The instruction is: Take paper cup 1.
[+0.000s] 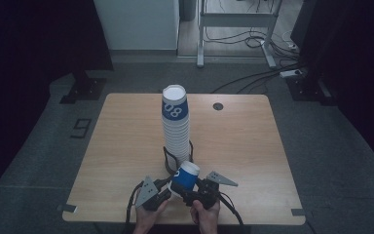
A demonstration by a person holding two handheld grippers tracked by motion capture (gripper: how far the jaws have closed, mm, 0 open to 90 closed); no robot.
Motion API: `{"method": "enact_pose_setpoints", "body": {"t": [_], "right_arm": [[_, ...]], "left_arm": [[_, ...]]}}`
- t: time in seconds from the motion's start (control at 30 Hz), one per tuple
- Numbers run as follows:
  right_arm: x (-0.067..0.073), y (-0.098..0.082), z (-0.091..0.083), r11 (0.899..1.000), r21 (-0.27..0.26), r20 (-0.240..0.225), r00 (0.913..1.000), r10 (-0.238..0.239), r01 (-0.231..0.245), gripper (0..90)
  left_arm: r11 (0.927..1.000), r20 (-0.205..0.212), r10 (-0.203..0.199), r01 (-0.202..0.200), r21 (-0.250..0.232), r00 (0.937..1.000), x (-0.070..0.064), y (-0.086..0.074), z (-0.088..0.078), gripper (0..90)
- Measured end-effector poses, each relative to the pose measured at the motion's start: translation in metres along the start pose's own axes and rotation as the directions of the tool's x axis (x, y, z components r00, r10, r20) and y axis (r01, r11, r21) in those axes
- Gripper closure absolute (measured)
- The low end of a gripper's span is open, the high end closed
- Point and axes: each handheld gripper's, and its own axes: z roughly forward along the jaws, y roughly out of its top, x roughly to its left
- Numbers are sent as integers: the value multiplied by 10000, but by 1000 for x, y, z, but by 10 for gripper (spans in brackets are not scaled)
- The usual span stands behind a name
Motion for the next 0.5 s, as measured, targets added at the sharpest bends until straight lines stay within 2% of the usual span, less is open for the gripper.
{"method": "enact_pose_setpoints", "body": {"t": [0.2,0.3,0.47,0.5], "right_arm": [[0,7,-1,9996,-150,22,9997,-240,240,126],[-1,13,-3,9986,-299,117,9990,-429,432,125],[-3,20,-8,9967,-506,319,9976,-614,630,126],[-4,22,-9,9957,-581,496,9964,-690,718,124]], "left_arm": [[9994,300,-292,287,171,9991,2,2,-2,814],[9991,527,-258,240,346,9983,2,2,-4,816],[9985,460,-231,208,509,9987,2,2,-5,819],[9984,453,-186,162,541,9988,2,1,-5,819]]}}
